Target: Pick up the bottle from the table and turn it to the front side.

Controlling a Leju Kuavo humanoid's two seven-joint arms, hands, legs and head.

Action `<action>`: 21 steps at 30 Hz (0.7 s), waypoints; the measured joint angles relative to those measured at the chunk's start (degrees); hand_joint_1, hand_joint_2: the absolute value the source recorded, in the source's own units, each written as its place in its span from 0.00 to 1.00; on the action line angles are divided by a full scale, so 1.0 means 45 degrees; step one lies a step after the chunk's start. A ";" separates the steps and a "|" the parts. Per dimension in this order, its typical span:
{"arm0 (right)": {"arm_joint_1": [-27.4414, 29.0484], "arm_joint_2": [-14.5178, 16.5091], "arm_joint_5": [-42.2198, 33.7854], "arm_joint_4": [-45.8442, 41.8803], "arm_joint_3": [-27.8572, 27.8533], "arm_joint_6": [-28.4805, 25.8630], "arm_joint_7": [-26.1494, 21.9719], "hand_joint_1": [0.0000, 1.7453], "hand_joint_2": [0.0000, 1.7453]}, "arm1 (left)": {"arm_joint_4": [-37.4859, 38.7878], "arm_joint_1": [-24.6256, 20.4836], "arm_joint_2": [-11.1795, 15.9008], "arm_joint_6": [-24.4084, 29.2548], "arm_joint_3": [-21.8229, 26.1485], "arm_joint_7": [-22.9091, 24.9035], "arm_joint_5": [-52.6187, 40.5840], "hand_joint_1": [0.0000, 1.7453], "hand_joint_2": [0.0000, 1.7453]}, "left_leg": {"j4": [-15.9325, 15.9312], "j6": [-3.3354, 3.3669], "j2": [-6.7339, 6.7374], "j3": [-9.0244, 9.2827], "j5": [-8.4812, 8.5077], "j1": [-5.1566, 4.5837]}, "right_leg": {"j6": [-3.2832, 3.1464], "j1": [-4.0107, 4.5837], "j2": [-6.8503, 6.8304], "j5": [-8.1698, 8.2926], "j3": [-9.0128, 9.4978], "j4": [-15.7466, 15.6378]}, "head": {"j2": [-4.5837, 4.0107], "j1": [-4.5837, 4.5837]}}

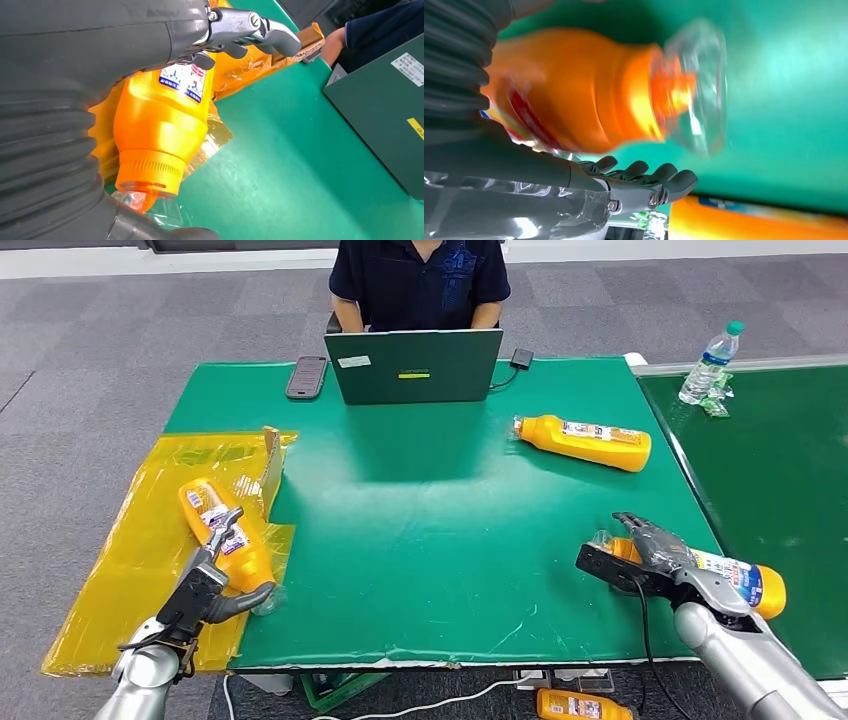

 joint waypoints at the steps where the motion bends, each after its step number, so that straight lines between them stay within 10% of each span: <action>1: 0.0144 -0.0017 0.0208 -0.0184 -0.0063 0.0051 0.0122 0.00 1.00 | 0.0009 0.0002 0.0000 0.0001 0.0000 0.0000 -0.0001 0.00 1.00 | -0.0001 0.0000 0.0004 0.0001 0.0000 0.0000 | 0.0000 0.0000 0.0003 0.0000 -0.0001 0.0000 | 0.0001 0.0000; 21: 0.0888 -0.0344 0.1553 -0.1476 -0.0486 0.1377 0.0920 0.00 1.00 | -0.0405 0.0447 -0.0013 0.0015 0.0228 0.0079 -0.0015 0.00 1.00 | 0.0000 0.0009 0.0007 0.0013 -0.0005 -0.0006 | 0.0003 0.0002 0.0006 -0.0001 0.0015 -0.0002 | 0.0002 -0.0001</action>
